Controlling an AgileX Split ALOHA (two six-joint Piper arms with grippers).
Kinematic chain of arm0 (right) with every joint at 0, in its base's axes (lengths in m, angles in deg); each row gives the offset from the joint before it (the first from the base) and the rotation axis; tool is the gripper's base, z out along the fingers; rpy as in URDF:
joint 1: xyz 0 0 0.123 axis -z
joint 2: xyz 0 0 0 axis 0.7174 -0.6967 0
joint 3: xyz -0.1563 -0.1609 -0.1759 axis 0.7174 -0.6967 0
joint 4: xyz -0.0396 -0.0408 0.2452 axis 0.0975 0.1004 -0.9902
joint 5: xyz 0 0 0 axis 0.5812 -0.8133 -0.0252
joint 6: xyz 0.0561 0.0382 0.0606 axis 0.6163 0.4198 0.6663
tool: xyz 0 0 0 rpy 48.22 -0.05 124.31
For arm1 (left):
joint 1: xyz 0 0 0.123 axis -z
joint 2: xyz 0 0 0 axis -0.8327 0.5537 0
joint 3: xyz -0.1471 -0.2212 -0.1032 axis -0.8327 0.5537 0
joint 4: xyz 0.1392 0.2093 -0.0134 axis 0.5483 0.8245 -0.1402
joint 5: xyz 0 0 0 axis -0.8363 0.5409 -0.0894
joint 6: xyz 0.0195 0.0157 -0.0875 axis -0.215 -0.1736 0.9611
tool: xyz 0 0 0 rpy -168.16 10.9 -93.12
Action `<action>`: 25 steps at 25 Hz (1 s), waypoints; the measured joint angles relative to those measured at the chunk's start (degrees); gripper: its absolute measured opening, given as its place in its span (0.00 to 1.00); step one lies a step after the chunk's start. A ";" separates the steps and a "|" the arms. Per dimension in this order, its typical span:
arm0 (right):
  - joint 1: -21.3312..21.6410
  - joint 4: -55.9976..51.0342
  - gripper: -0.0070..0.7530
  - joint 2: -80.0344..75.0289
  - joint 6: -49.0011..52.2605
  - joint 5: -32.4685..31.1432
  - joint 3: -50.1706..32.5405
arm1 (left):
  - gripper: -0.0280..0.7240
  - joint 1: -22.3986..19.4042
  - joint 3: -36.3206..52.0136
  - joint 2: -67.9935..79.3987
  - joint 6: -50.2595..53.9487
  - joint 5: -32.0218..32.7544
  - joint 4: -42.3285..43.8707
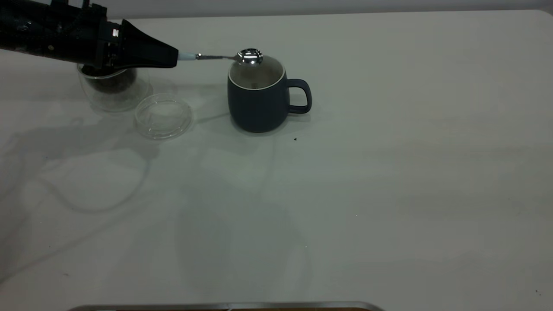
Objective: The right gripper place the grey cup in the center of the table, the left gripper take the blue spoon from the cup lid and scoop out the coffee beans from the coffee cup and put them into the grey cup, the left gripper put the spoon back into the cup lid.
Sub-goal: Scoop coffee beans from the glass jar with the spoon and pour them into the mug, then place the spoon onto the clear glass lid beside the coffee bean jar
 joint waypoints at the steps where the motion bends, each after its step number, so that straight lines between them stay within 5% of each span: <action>1: 0.00 0.00 0.50 0.00 0.00 0.00 0.00 | 0.21 0.00 0.00 0.00 -0.26 0.00 -0.53; 11: 0.00 0.00 0.50 0.00 0.00 0.00 0.00 | 0.21 -2.81 0.00 -5.15 7.53 7.53 2.45; 25: 0.00 0.00 0.50 0.00 0.00 0.00 0.00 | 0.21 -21.40 0.00 -10.26 36.16 10.04 15.65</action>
